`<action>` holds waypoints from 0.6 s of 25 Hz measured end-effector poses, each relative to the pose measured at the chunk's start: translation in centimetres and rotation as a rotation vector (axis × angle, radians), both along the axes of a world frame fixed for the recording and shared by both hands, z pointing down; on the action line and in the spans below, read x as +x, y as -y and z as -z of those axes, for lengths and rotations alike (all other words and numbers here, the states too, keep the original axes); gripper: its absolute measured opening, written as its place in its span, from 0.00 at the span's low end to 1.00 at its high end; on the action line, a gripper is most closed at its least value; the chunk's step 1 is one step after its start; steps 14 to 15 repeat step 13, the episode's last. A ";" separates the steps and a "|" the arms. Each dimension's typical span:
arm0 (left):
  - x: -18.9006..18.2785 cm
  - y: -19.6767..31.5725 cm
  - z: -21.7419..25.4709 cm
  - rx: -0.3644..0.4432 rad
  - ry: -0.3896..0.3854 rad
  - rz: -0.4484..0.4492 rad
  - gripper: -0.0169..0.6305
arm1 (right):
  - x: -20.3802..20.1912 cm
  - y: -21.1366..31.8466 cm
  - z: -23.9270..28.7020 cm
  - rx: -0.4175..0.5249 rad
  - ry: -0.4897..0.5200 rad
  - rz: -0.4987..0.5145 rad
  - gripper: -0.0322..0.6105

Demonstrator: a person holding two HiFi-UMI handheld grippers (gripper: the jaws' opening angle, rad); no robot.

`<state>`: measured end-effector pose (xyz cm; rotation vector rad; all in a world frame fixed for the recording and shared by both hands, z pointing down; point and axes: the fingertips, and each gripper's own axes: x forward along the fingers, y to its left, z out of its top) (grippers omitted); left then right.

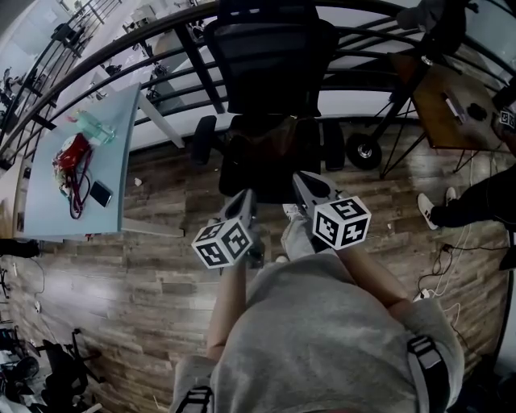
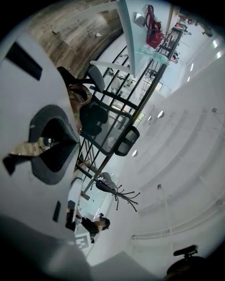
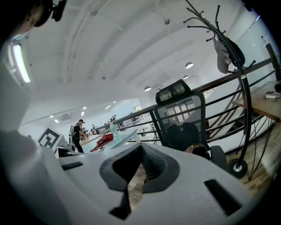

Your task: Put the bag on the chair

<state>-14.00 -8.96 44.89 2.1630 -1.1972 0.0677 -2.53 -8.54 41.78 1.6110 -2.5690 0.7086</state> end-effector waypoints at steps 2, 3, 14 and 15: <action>0.1 0.1 0.1 0.001 -0.002 -0.001 0.03 | 0.0 0.1 0.1 0.002 0.000 0.000 0.05; 0.1 0.2 0.1 0.001 -0.003 -0.001 0.03 | 0.1 0.2 0.1 0.002 0.001 0.001 0.05; -0.3 0.4 0.3 -0.001 -0.011 0.006 0.03 | -0.5 0.4 0.2 -0.001 0.003 0.011 0.05; -0.3 0.4 0.3 -0.001 -0.011 0.006 0.03 | -0.5 0.4 0.2 -0.001 0.003 0.011 0.05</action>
